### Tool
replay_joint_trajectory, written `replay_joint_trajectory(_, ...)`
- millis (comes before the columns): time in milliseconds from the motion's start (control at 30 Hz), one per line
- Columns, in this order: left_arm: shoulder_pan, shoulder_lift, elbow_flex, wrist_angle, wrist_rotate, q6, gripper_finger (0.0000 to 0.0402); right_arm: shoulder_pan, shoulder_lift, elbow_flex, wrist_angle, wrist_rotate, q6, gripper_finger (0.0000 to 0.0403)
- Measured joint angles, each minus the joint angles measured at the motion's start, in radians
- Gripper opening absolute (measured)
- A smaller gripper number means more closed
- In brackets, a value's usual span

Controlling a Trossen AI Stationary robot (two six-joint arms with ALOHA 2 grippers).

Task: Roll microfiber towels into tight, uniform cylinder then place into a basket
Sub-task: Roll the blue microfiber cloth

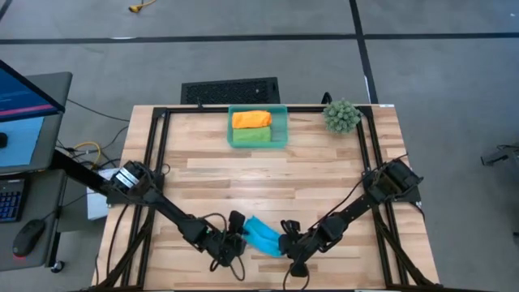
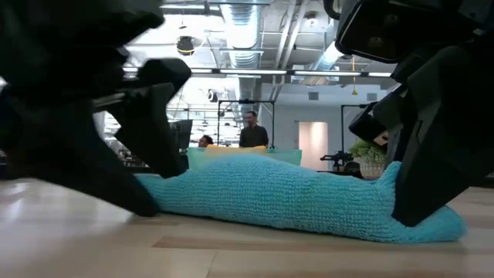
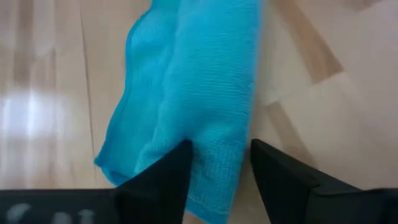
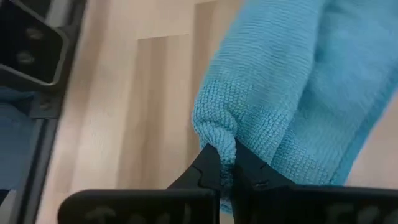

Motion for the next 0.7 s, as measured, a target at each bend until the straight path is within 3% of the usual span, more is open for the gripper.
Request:
replay_joint_trajectory(300,0.060,-0.003,0.000,-0.024,0.177,-0.019,0.0016,0.013,0.004,0.000,0.037,-0.038,0.007,0.0020)
replay_joint_trajectory(433,0.063,-0.021,0.007,-0.068,0.273,-0.134,0.0013,0.025,-0.002,-0.001,0.067,-0.036,0.031,0.0025)
replay_joint_trajectory(567,0.074,-0.073,0.018,-0.122,0.512,-0.310,0.0006,0.028,0.002,-0.003,0.144,-0.061,0.041,0.0019)
replay_joint_trajectory(700,0.108,-0.127,0.017,-0.135,0.724,-0.530,0.0006,0.029,0.005,-0.002,0.196,-0.077,0.169,0.0021)
